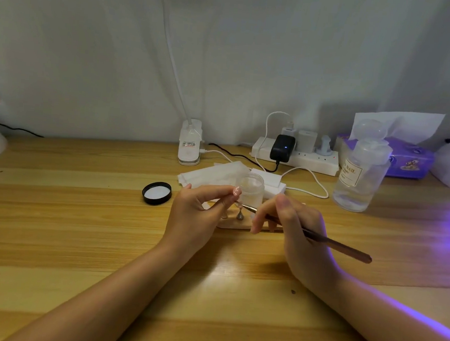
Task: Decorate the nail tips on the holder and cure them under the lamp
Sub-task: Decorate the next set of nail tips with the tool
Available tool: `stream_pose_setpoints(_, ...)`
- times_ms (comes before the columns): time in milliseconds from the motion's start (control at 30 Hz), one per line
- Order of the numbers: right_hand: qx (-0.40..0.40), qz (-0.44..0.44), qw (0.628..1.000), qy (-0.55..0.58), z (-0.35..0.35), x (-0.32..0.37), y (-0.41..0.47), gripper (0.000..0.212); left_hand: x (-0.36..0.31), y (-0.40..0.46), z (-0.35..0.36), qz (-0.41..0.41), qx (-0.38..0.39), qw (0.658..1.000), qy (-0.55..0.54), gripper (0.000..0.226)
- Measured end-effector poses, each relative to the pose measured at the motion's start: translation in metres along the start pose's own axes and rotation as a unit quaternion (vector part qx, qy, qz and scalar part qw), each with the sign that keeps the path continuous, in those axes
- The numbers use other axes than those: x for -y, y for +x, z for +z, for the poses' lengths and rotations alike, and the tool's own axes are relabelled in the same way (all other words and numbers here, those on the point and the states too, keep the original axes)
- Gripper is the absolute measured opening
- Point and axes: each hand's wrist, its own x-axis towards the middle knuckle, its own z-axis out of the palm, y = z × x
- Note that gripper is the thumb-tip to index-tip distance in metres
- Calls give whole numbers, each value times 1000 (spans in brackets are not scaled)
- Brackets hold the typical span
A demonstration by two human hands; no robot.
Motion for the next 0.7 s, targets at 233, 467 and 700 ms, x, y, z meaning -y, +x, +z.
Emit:
stream_pose_setpoints(233,-17,19,999,-20,-3,-1,4,33,2,1,1,-4,-7,1000,-3,25)
stream_pose_setpoints(467,-4,-2,999,33,-1,0,0,38,3,1,1,-3,-3,1000,-6,21)
stream_pose_setpoints(700,-8,26,1000,-12,-2,-1,3,36,4,1,2,13,-3,1000,-1,18)
